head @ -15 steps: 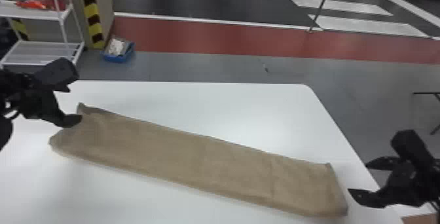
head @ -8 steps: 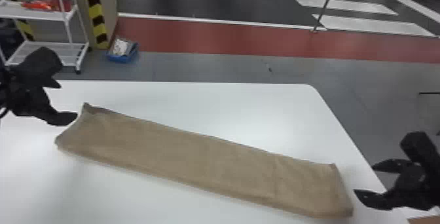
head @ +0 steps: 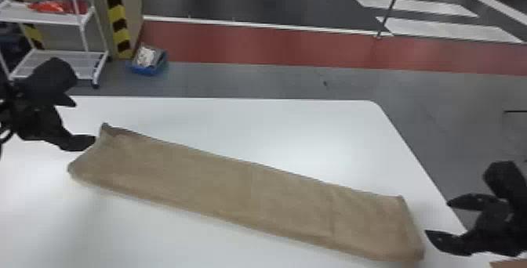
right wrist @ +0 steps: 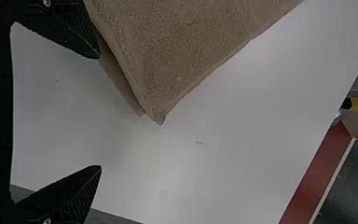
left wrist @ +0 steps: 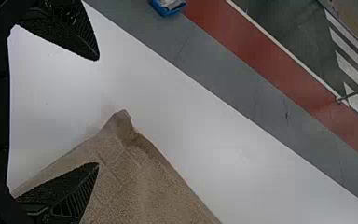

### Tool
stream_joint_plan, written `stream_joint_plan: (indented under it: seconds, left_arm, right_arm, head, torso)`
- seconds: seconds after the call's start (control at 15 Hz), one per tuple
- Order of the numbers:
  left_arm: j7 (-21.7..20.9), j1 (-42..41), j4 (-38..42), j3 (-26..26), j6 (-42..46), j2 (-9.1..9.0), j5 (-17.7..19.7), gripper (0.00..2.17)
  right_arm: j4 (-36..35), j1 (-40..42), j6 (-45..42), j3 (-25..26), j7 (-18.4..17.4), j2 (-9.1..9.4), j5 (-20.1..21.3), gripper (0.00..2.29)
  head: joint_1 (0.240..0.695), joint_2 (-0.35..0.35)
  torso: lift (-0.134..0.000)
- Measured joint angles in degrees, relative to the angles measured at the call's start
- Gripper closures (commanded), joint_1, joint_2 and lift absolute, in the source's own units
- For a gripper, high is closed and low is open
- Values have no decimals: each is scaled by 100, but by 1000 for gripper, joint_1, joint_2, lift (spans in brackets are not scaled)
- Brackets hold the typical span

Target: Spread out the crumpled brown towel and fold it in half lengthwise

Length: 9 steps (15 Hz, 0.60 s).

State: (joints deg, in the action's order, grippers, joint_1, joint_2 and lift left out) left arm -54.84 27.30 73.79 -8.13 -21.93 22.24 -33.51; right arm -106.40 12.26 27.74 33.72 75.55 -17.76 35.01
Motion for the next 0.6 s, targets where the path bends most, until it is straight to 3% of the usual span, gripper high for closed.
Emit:
stream_joint_plan:
  seconds: [0.6]
  left_arm:
    - [-60, -127, 162, 77, 0, 35, 2, 87]
  right_arm:
    - [-29, 4, -1, -52, 4, 43, -3, 33]
  head:
    - [695, -179]
  torso:
    - [-125]
